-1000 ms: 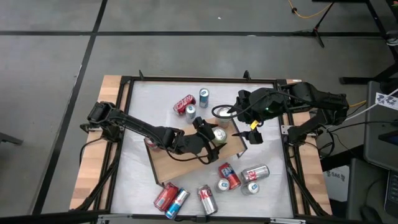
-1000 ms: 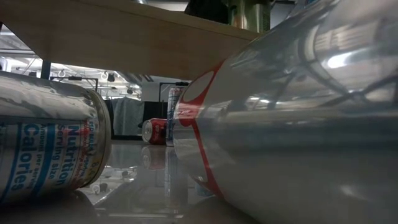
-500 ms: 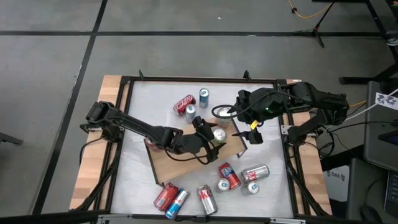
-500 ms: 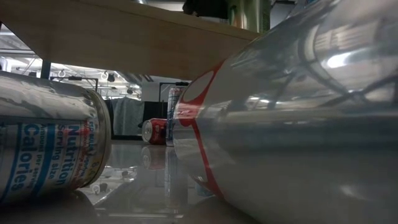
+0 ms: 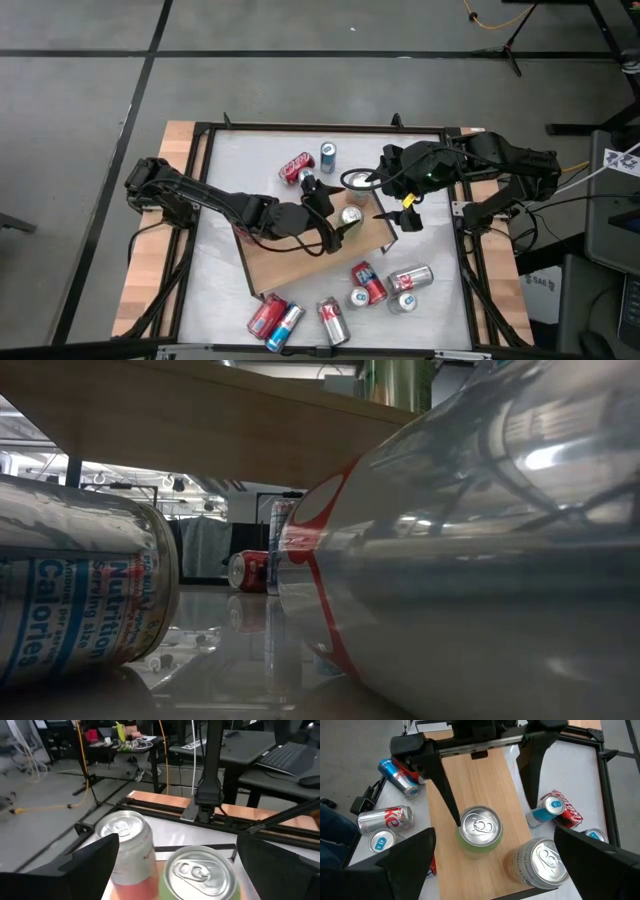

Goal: Place canned beverage on shelf
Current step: Put the light green soda can

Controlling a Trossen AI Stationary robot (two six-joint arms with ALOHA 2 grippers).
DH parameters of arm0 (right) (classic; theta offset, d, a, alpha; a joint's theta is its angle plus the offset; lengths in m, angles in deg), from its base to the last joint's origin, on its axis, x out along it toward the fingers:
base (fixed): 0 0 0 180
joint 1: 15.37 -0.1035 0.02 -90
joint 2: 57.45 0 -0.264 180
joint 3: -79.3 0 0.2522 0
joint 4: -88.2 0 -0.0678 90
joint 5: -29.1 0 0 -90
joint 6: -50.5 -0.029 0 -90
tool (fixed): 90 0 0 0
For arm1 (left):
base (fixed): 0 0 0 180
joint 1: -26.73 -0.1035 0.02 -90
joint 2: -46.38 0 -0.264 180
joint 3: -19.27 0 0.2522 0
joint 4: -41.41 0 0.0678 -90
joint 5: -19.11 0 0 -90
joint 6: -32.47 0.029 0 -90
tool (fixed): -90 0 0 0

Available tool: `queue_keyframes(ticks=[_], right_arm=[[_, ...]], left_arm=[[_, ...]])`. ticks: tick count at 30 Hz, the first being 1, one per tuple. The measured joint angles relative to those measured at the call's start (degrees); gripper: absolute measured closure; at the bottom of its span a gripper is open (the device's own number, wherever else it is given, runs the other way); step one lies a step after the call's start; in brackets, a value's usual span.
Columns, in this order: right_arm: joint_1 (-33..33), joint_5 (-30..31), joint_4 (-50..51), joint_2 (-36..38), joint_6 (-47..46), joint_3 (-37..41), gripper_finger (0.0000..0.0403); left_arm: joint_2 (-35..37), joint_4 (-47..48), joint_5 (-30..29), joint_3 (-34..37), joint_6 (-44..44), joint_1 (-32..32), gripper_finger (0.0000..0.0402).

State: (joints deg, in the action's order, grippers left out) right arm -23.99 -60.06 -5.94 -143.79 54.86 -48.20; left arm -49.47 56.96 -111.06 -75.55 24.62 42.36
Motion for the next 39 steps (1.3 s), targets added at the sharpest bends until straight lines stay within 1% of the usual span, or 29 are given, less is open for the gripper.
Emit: queue_keyframes(ticks=[6,10,13,16,18,21,23,26,30,33,36,39], right_arm=[[-0.04,-0.02,0.02,0.0,-5.73,0.0,0.0006],[-1.27,-0.18,-0.05,0.0,-8.45,0.35,0.0006],[-3.16,1.55,0.04,0.0,-9.6,1.78,0.0006],[-5.44,4.78,-0.02,-0.02,-12.04,3.78,0.0006],[-6.97,7.43,0.03,-0.02,-13.6,5.51,0.0006],[-8.82,10.69,0.06,-0.07,-16.64,7.62,0.0006],[-9.72,11.77,-0.13,-0.06,-18.88,8.67,0.0006],[-11.02,13.71,-0.08,-0.04,-22.48,10.34,0.0006],[-12.82,19.82,-0.69,-0.02,-27.87,13.24,0.0006],[-13.97,23.77,-1.8,-0.05,-31.16,15.79,0.0006],[-14.43,25.72,-3.08,-0.02,-33.1,17.92,0.0006],[-14.39,26.35,-4.88,-0.04,-35.33,20.0,0.0006]], left_arm=[[0.22,0.17,-5.63,0.0,1.06,-0.81,0.0007],[0.22,0.21,-7.1,0.0,1.05,-2.14,0.0007],[0.22,0.26,-7.1,0.0,1.04,-3.18,0.0007],[0.22,0.29,-7.16,0.0,1.67,-4.02,0.0007],[0.32,0.34,-7.37,0.0,4.84,-4.17,0.0007],[1.49,0.47,-9.16,0.0,9.83,-3.86,0.0007],[3.05,2.03,-10.76,0.0,11.71,-3.55,0.0007],[5.08,6.64,-11.42,-0.02,11.22,-3.49,0.0007],[6.14,13.59,-10.35,-0.02,6.31,-3.54,0.0007],[5.97,18.31,-6.45,0.0,3.32,-3.47,0.0007],[5.08,21.53,-1.34,0.0,0.78,-3.49,0.0007],[4.38,22.48,-0.26,0.08,-0.9,-3.5,0.0007]])
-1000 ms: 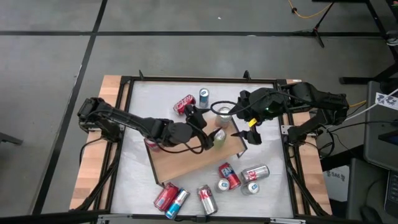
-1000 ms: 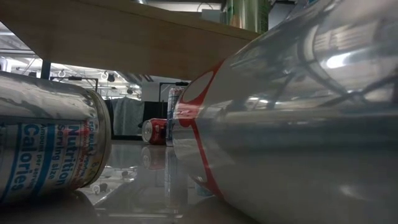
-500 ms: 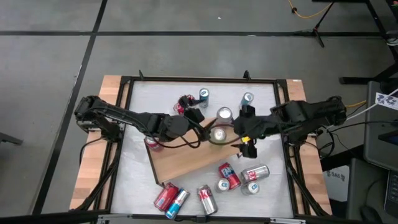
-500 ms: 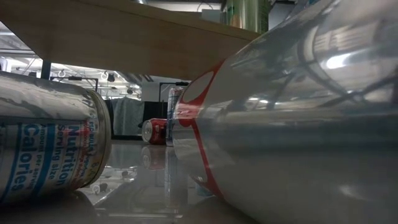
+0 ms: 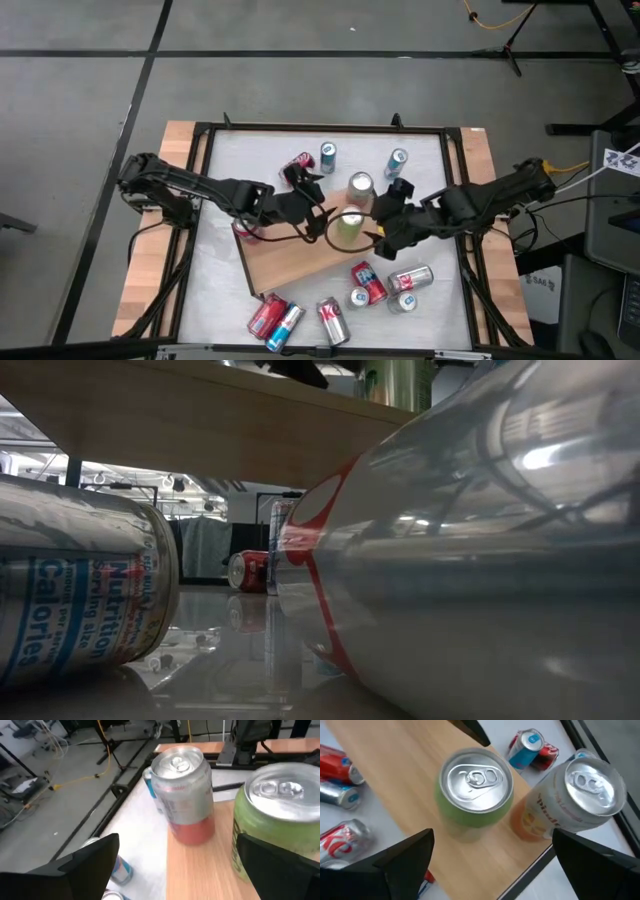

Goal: Place canned beverage on shelf
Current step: Put the light green soda can

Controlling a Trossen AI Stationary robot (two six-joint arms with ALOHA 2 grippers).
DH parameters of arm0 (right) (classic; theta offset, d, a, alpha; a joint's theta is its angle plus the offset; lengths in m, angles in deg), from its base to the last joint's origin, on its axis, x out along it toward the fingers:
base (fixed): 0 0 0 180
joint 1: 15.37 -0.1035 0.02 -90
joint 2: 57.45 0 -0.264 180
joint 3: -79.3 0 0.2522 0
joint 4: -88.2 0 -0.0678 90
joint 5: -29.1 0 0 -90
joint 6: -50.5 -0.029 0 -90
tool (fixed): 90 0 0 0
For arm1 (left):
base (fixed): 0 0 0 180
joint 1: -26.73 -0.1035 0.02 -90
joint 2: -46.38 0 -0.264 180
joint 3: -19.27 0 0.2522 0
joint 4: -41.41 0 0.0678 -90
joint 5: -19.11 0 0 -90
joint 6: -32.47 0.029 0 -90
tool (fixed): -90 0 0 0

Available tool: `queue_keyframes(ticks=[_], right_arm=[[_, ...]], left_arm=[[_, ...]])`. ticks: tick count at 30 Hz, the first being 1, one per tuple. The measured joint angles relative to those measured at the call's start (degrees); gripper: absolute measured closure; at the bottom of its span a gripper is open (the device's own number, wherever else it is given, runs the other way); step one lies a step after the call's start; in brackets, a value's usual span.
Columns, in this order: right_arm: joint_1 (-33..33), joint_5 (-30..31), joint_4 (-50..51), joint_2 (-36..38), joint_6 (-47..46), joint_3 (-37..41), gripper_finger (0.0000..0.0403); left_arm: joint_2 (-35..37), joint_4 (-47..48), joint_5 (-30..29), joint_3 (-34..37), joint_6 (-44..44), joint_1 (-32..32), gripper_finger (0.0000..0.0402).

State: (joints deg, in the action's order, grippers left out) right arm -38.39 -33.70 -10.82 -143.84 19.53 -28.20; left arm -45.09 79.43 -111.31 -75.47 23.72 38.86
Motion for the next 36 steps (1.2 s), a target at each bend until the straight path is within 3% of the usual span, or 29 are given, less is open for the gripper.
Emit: queue_keyframes(ticks=[10,36], right_arm=[[0.17,2.45,-2.11,-0.17,-0.3,3.43,0.0006],[0.21,9.17,0.33,-0.12,-0.28,3.48,0.0006]], left_arm=[[-1.06,-0.4,2.82,-0.06,-0.18,-0.02,0.0007],[-1.13,-1.16,9.09,-0.06,-0.16,2.69,0.0007]])
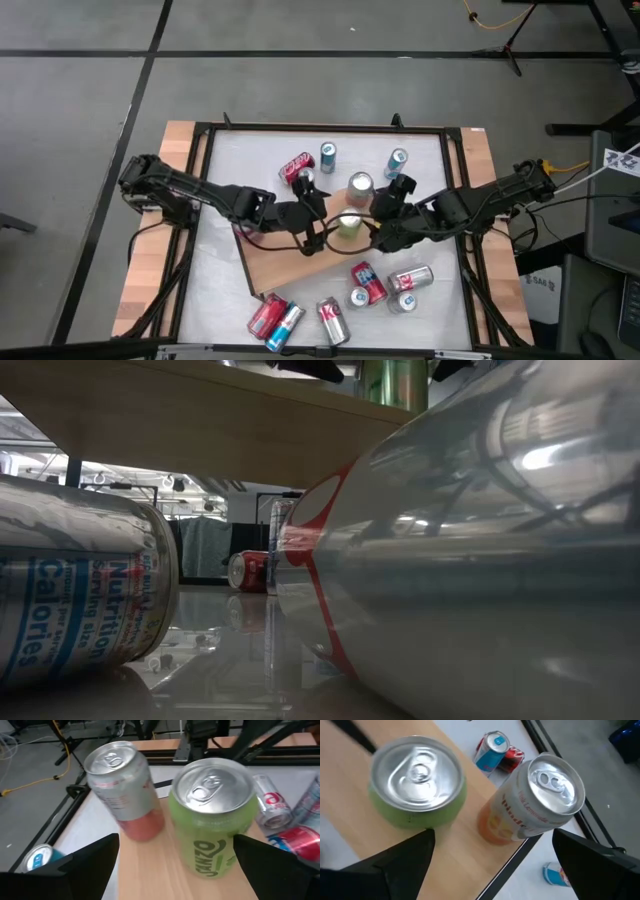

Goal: Place canned beverage on shelf
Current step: Put the light green soda can

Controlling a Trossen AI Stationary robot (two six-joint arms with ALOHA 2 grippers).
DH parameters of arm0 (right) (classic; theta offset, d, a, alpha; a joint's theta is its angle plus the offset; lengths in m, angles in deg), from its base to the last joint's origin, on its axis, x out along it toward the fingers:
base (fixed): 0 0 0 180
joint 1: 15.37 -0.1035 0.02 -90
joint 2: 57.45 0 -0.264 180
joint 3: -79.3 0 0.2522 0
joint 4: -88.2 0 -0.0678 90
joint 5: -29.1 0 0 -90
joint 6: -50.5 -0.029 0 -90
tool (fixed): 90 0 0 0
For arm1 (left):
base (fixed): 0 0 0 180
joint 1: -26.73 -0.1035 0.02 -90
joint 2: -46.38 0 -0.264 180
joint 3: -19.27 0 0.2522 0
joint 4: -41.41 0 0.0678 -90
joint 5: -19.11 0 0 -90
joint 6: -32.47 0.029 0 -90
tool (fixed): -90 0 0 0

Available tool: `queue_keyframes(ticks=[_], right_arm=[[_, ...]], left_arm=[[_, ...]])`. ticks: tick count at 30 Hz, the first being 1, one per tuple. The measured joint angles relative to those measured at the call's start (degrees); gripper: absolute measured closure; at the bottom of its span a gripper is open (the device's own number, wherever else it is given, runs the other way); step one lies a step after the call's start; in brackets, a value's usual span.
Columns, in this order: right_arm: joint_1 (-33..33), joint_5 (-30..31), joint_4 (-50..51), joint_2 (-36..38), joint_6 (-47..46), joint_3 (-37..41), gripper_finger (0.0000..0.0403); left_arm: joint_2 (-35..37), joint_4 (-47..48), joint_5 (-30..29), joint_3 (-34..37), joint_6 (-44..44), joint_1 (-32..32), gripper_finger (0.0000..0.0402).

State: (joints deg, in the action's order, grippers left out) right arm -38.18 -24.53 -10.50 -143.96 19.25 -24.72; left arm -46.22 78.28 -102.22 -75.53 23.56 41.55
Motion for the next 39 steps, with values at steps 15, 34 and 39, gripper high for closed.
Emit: queue_keyframes(ticks=[15,34,39], right_arm=[[0.0,-2.11,0.23,0.03,1.93,-1.44,0.0006],[-0.04,-10.04,-10.91,-1.66,13.74,-8.39,0.0006],[0.01,-10.06,-12.04,-4.22,15.48,-8.39,0.0006]], left_arm=[[0.62,0.4,-0.66,0.0,3.03,1.53,0.0007],[3.3,1.73,-1.03,0.0,3.41,0.46,0.0007],[3.3,1.75,-0.93,0.0,3.36,0.48,0.0007]])
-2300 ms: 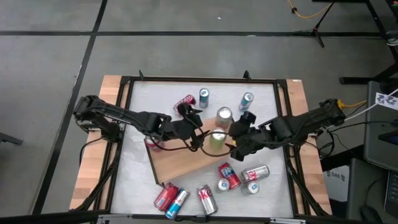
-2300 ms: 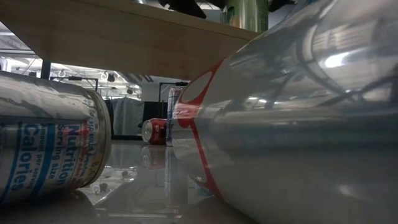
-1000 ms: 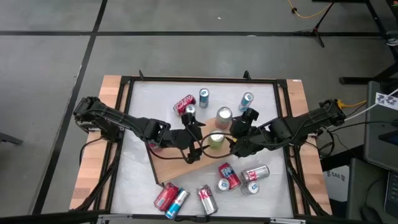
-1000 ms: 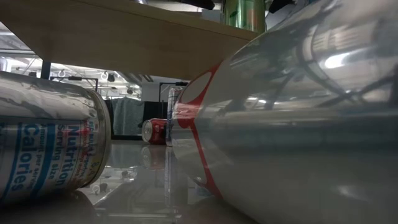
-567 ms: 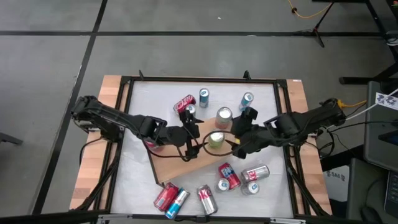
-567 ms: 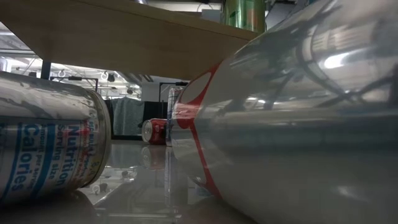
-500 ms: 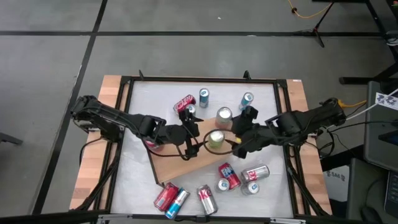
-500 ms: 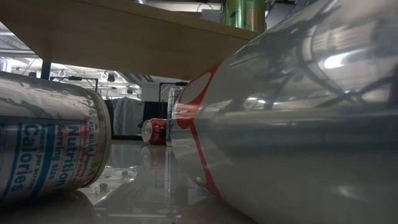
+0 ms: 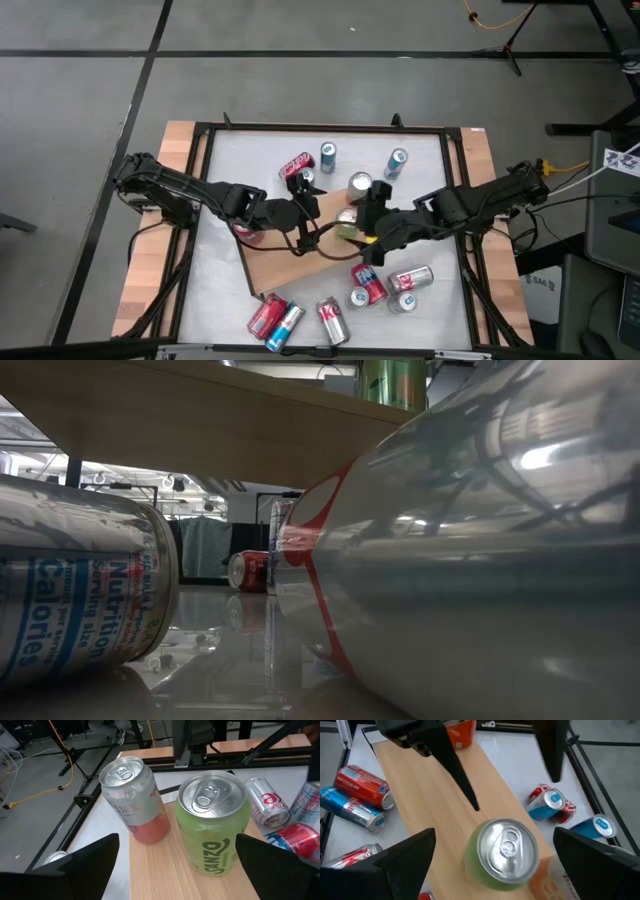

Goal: Place canned beverage on shelf
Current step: Put the light green soda can

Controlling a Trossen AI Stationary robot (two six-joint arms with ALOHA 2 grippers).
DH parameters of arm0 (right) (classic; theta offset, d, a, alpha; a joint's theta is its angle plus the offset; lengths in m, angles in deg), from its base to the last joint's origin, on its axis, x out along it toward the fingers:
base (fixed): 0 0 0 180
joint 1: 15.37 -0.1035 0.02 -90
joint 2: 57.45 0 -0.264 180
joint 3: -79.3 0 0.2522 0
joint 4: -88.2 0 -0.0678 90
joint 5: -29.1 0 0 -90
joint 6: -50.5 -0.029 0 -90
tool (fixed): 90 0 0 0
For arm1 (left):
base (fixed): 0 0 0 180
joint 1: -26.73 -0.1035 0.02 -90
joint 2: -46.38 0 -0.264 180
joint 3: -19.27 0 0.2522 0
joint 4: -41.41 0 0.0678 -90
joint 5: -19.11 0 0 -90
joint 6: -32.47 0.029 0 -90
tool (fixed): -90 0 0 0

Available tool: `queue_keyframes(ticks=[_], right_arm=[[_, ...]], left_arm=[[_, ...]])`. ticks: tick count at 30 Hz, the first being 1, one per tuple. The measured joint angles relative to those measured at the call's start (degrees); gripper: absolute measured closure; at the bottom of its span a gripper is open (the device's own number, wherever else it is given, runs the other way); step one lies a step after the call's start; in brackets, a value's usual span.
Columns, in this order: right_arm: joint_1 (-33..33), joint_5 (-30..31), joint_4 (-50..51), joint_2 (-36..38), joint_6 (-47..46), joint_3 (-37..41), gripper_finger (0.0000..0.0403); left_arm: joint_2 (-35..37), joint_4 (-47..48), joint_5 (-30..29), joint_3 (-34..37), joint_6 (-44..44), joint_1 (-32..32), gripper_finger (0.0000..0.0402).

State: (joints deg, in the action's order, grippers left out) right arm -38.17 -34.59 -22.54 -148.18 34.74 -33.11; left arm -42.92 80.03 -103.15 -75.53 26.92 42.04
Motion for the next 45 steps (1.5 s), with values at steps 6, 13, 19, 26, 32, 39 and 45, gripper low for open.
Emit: queue_keyframes(ticks=[6,13,19,26,32,39,45], right_arm=[[1.79,-0.05,-0.09,-1.06,0.01,0.0,0.0006],[3.51,-2.6,-0.08,-1.03,-1.91,0.02,0.0006],[3.27,-4.36,0.01,-1.87,-2.47,0.17,0.0006],[3.38,-3.49,1.75,-3.94,-2.62,0.28,0.0006],[3.36,-3.89,1.69,-4.46,-2.41,0.28,0.0006],[3.36,-4.5,1.67,-4.45,-2.37,0.28,0.0045],[3.36,-4.26,2.3,-4.38,-2.5,0.2,0.012]], left_arm=[[0.0,-0.02,0.01,0.0,-0.08,0.0,0.0007],[0.0,-0.02,-0.01,0.0,-0.07,-0.02,0.0007],[0.0,0.0,-0.01,0.0,-0.07,-0.02,0.0007],[-0.02,0.05,0.05,0.0,-0.05,-0.02,0.0007],[-0.02,0.15,0.3,0.0,-0.05,0.0,0.0007],[-0.02,0.13,0.3,0.0,-0.05,0.0,0.0007],[-0.02,0.15,0.3,0.0,-0.05,0.0,0.0007]])
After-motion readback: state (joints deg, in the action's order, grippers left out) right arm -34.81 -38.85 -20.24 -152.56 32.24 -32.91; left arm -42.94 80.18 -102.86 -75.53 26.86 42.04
